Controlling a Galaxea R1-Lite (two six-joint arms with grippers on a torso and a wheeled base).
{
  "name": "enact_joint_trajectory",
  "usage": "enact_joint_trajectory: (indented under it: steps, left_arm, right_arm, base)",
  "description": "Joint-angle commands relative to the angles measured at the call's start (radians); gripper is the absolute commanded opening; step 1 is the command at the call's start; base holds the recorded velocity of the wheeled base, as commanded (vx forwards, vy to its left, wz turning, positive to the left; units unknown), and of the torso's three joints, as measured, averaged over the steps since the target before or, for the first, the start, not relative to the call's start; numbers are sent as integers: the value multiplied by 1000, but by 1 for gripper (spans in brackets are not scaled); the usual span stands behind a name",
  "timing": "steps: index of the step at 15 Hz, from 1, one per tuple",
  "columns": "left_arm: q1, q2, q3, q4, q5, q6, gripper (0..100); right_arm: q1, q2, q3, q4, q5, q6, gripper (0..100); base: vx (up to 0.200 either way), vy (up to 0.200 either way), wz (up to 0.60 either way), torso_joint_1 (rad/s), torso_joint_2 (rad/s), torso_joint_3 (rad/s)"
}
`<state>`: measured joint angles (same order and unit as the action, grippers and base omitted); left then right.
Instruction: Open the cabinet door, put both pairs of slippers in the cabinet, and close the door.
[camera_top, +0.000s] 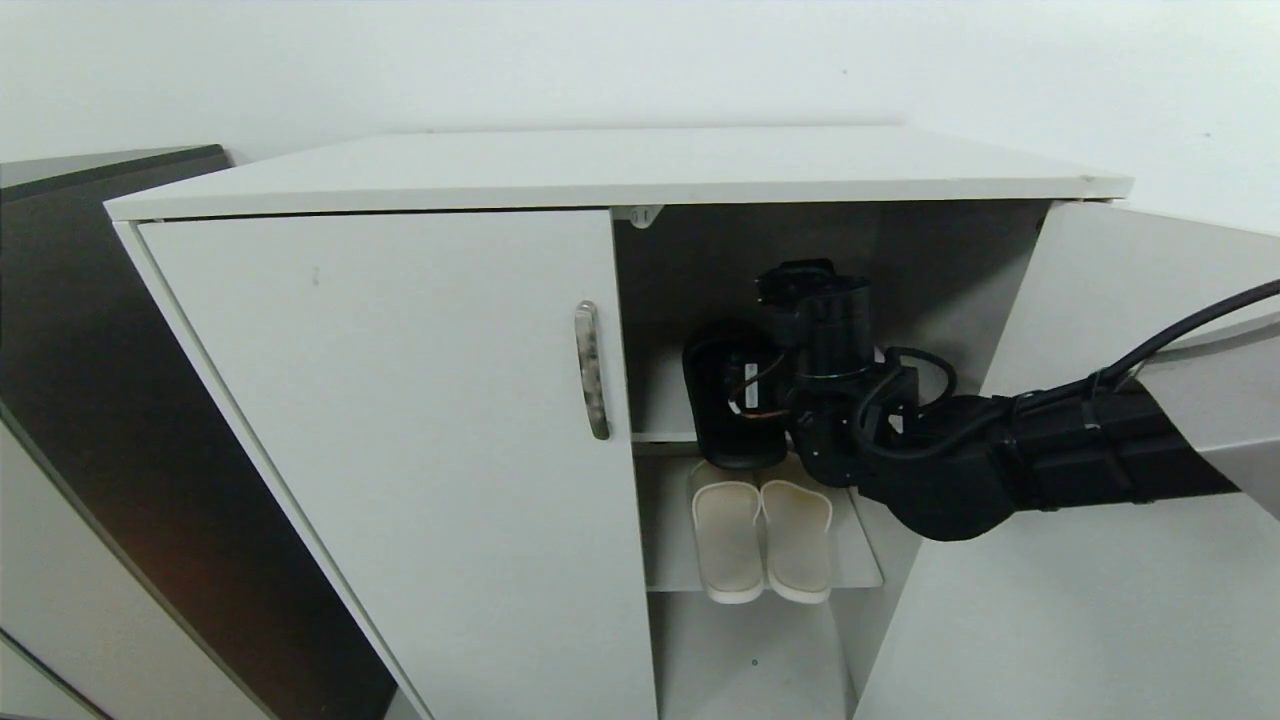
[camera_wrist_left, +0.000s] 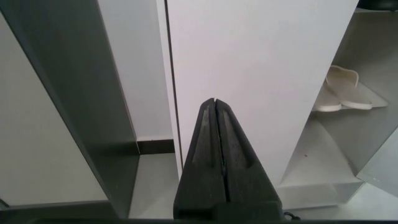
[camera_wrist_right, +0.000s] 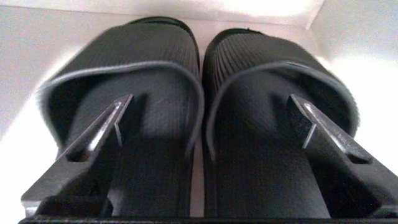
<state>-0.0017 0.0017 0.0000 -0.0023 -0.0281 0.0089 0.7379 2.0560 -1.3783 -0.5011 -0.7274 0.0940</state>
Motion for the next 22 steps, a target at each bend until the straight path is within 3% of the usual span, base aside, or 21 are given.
enact_joint_trajectory:
  steps: [1,7,8,22]
  left_arm:
    - [0,0,0,-1,-1,-1,0]
    - [0,0,0,-1,0,-1,0]
    - [0,0,0,-1,0,0,0]
    - [0,0,0,-1,2,-1,0]
  right_arm:
    - [49,-128,100,-2,0,4,100]
    - [176,-347,510,-201,-1,4,100]
    - [183,-364,564,-229,2,4,0]
    - [183,-338,634,-272,2,3,0]
  base:
    - [0,0,0,0,0,0]
    - [0,0,0,0,0,0]
    - [0,0,0,0,0,0]
    - [0,0,0,0,0,0]
